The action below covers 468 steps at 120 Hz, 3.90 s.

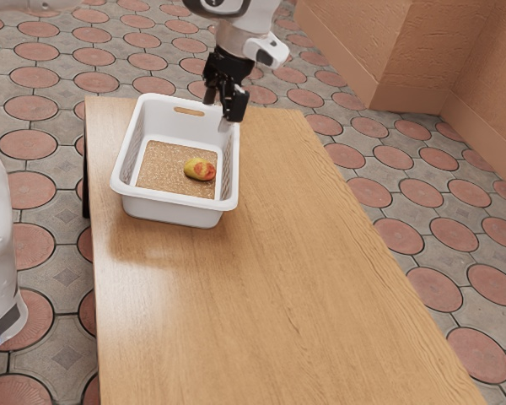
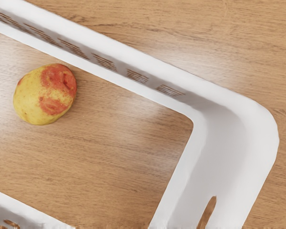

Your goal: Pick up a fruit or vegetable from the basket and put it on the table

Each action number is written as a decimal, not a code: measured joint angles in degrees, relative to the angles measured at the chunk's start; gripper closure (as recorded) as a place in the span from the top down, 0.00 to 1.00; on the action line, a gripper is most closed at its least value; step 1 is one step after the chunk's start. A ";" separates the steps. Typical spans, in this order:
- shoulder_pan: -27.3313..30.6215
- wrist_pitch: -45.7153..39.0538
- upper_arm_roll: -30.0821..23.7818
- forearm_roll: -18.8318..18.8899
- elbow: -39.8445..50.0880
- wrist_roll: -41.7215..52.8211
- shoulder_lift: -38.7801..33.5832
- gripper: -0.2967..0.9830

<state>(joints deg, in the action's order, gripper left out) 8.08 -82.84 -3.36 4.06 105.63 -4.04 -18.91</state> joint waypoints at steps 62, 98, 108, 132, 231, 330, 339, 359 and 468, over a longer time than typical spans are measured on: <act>0.16 -9.59 9.24 2.87 18.69 1.10 -11.54 0.77; 0.18 -16.10 10.98 5.76 22.36 1.00 -15.20 0.77; 0.18 -18.05 12.66 6.04 22.71 1.03 -13.68 0.77; 0.18 -20.72 15.68 7.23 22.70 1.31 -12.23 0.77; -0.28 -13.28 17.87 2.52 7.04 3.54 9.37 0.77; -0.34 -11.01 15.49 1.86 12.21 2.81 10.94 0.77; -0.27 -12.36 15.33 1.88 13.05 2.58 10.44 0.77; -0.38 -14.70 14.66 2.16 15.14 1.70 9.01 0.77; -0.28 -25.73 15.10 4.03 19.61 -1.62 10.88 0.77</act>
<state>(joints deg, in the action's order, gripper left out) 7.81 -108.57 11.74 8.08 125.24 -5.66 -8.03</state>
